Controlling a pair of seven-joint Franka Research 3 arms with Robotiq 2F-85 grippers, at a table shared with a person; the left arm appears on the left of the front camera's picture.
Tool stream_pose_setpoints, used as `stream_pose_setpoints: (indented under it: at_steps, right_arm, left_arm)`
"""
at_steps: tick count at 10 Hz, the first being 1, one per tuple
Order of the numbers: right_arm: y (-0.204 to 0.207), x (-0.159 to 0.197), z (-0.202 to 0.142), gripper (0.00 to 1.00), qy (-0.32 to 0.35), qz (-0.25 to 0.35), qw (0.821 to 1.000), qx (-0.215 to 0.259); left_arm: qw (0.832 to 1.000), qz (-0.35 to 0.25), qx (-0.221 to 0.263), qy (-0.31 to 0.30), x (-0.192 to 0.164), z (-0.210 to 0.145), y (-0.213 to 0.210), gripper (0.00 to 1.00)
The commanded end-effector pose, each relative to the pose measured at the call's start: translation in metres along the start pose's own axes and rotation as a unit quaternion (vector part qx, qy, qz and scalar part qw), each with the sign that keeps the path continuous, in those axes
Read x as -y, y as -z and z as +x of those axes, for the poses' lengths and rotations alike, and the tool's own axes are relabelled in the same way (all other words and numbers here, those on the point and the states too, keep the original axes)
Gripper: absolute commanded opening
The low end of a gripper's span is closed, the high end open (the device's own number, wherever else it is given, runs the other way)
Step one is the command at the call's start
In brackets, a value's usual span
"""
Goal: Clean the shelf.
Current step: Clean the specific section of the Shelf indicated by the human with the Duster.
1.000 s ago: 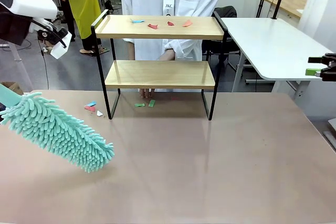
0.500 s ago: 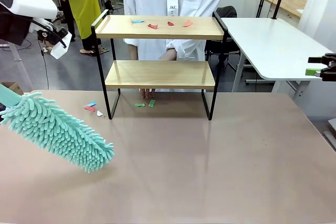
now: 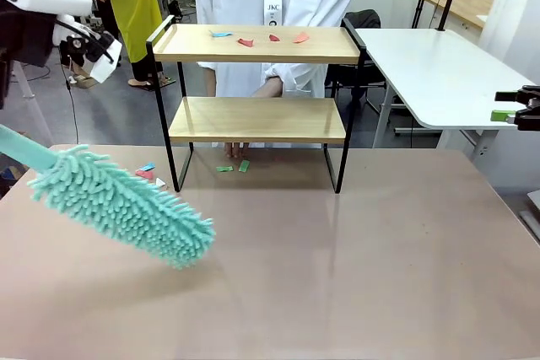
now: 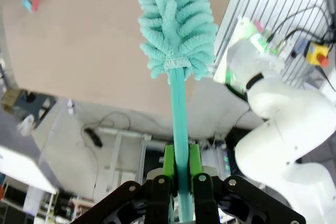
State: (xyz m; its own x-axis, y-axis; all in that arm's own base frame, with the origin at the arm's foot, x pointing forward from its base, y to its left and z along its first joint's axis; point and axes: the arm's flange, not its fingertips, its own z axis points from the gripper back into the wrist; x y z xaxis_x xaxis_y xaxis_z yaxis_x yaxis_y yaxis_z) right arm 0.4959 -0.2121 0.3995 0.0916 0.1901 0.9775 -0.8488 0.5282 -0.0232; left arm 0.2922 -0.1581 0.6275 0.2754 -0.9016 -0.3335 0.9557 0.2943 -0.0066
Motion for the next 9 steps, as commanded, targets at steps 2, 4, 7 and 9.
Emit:
stream_pose_setpoints:
  at_steps: [2, 4, 7, 9]
  right_arm:
    - [0.001, -0.001, 0.003, 1.0, -0.002, 0.0, 1.0, 0.002]
    - [0.001, -0.001, 0.003, 1.0, -0.002, 0.0, 1.0, 0.002]
    - [0.001, -0.001, 0.003, 1.0, -0.002, 0.0, 1.0, 0.002]
    - [0.001, -0.001, 0.003, 1.0, -0.002, 0.0, 1.0, 0.002]
  left_arm:
    - [0.991, -0.036, 0.127, -0.01, 0.014, 0.013, 0.022, 0.13]
    - [0.971, -0.077, 0.2, -0.104, 0.041, 0.065, 0.023, 0.13]
    - [0.923, -0.052, 0.24, -0.297, 0.074, 0.124, 0.032, 0.13]
    - [0.904, -0.069, 0.261, -0.333, 0.086, 0.158, 0.038, 0.13]
